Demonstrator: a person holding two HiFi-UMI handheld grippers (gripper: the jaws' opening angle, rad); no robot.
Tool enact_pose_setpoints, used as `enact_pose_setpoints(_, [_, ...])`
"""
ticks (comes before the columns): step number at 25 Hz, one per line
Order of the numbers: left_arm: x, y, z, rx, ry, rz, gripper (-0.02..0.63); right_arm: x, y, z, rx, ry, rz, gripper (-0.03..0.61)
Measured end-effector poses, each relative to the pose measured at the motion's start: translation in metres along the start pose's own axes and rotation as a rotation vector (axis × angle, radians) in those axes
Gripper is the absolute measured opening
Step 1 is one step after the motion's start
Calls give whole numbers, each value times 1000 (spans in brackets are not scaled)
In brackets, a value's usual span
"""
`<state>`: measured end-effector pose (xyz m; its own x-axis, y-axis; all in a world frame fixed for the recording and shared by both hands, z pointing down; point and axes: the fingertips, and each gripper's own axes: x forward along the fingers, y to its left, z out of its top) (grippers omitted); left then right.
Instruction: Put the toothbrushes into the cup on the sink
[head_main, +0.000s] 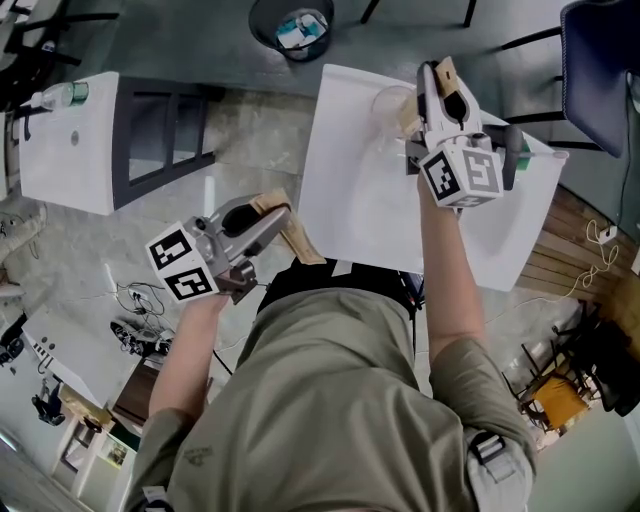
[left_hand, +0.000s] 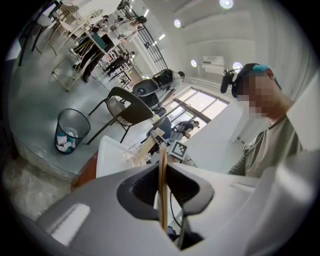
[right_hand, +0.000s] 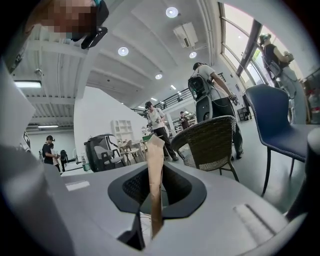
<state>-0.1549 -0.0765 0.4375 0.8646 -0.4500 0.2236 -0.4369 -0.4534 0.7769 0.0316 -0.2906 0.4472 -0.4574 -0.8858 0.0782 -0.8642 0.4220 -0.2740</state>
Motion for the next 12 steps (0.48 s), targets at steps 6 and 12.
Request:
enact_pose_setpoints(6, [-1, 0, -2, 0, 2, -4, 43, -3, -4, -1, -6, 3, -22, 57])
enact_pose_setpoints(12, [-4, -9, -2, 14, -8, -16, 43, -16, -5, 0, 6, 28, -45, 57])
